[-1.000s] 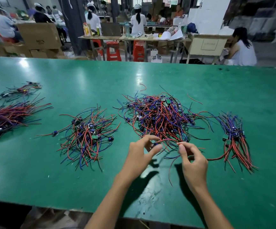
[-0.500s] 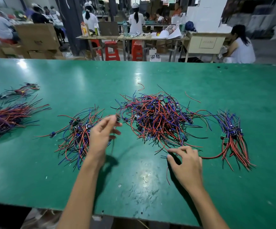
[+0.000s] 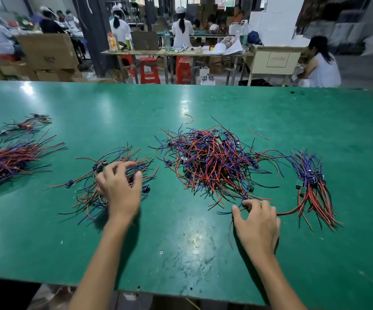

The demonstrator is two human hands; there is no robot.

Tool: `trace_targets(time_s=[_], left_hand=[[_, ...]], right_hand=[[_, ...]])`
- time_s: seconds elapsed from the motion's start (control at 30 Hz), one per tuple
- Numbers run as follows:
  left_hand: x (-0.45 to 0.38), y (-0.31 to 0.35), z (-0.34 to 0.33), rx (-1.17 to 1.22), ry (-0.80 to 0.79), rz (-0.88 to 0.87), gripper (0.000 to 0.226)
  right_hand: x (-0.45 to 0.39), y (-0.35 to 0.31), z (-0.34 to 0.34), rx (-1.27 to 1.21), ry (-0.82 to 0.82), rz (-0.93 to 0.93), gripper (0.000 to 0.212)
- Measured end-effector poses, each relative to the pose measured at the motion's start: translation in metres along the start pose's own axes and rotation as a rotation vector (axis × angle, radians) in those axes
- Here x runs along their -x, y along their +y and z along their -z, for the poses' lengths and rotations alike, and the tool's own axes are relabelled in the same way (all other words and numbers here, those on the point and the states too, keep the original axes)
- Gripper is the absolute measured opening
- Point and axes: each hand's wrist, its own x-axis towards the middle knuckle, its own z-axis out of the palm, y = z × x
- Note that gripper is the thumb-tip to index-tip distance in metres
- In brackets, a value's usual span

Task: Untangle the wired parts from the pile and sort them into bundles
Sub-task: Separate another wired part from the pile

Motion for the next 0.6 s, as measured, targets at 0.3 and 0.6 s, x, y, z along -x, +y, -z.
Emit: trace_targets(time_s=[0.3, 0.6], left_hand=[[0.095, 0.074, -0.054, 0.491, -0.589, -0.242, 0.015], [0.102, 0.102, -0.078, 0.624, -0.812, 0.169, 0.03]], right_hand=[[0.003, 0.002, 0.004, -0.276, 0.075, -0.06, 0.04], [0.017, 0.003, 0.007, -0.57, 0.085, 0.3, 0.06]])
